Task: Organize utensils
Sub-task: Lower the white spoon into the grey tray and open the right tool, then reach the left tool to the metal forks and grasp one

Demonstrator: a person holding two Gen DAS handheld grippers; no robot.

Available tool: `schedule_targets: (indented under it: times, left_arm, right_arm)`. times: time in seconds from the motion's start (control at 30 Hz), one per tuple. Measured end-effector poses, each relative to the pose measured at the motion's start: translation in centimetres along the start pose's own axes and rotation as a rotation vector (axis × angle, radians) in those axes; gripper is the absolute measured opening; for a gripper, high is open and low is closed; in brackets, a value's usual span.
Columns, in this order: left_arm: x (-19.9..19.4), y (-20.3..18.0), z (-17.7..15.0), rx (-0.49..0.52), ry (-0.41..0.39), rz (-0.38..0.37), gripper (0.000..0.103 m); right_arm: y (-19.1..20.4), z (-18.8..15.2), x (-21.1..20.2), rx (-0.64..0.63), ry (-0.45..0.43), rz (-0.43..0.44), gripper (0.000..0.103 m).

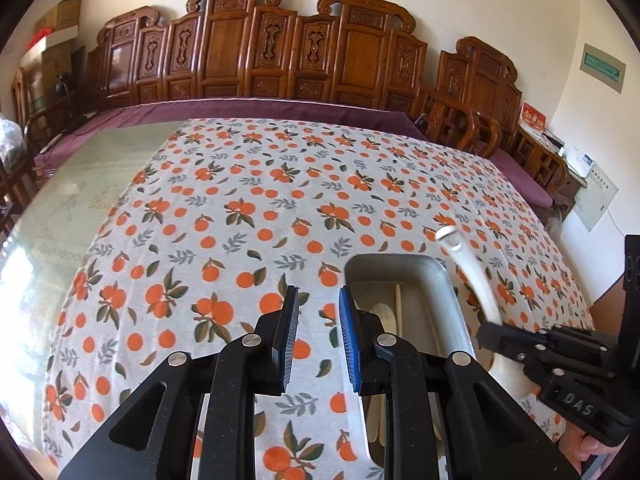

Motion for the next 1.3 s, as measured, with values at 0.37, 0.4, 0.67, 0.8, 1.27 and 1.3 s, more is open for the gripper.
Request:
schedule_targets:
  times: [0.37, 0.4, 0.67, 0.8, 1.27, 1.3]
  left_arm:
    - [0.4, -0.1, -0.3, 0.021, 0.011, 0.013, 0.02]
    - [0.5, -0.2, -0.3, 0.022, 0.013, 0.012, 0.02]
    - [0.7, -0.6, -0.5, 0.034, 0.02, 0.006, 0.023]
    - [0.7, -1.1, -0.6, 0.046, 0.02, 0.002, 0.028]
    - [0.1, -4.0, -0.7, 0.091, -0.005, -0.048, 0.076]
    - [0.2, -4.5, -0.8, 0.095, -0.001, -0.055, 0.078]
  right_arm:
    - [-1.5, -1.3, 4.4, 0.076, 0.075, -0.003, 0.007]
    - [-1.7, -1.4, 4.6, 0.072, 0.076, -0.01, 0.007]
    - [-2.0, -1.3, 5.2, 0.002, 0.078, -0.057, 0.011]
    - [-2.1, -0.9, 4.6, -0.032, 0.062, -0.067, 0.011]
    - [-8.2, -1.2, -4.2, -0.11, -0.08, -0.203, 0.011]
    - [-9.0, -1.3, -4.8, -0.115, -0.086, -0.224, 0.011]
Point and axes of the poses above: each gripper's, at about its wrist camera, not at the fingertips, and x roughly the way its jaws point, y to its left, z to its top, the point moved 9 cm from there along x, roughly the way its jaws point, and after that the axes turned 2 degrees about x, right-handed, at the moved point
